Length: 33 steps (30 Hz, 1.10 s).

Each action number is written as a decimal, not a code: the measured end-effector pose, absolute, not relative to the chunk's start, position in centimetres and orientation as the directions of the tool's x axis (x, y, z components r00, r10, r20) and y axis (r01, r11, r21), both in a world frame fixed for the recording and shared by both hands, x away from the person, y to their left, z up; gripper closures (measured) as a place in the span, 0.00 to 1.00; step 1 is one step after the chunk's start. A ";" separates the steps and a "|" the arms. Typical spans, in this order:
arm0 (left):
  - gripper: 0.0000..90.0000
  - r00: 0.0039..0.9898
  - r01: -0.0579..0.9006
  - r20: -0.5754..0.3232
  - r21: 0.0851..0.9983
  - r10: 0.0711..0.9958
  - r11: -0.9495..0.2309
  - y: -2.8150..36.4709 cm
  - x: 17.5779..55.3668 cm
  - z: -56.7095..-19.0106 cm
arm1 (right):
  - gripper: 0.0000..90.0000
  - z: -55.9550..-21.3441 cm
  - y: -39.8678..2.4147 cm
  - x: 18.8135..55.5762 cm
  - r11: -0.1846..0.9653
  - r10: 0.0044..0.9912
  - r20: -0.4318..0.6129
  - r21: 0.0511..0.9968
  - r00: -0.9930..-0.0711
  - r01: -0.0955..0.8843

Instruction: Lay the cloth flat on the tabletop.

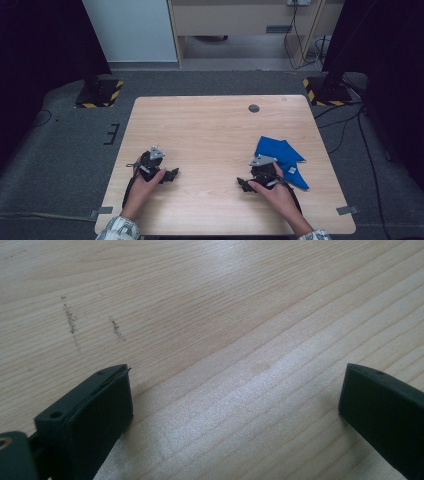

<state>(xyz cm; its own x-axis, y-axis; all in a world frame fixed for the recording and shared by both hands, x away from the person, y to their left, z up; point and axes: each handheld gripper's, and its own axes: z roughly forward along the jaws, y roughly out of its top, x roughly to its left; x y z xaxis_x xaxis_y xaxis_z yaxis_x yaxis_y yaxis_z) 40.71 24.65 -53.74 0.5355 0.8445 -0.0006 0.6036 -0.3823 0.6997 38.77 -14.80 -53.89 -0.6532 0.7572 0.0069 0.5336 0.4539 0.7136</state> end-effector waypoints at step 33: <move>0.00 0.542 0.603 -0.002 0.698 0.840 -0.387 24.6 40.8 -53.8 | 0.28 -48.7 -19.1 38.6 0.371 0.824 -0.065 0.812 -0.563 0.450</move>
<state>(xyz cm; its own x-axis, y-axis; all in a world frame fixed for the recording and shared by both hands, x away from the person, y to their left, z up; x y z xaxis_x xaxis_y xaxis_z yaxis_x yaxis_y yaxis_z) 40.81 24.63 -53.75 0.5419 0.8405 -0.0023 0.6027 -0.3867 0.6980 38.57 -19.12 -48.68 -0.5626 0.8242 -0.0646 0.4499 0.3709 0.8124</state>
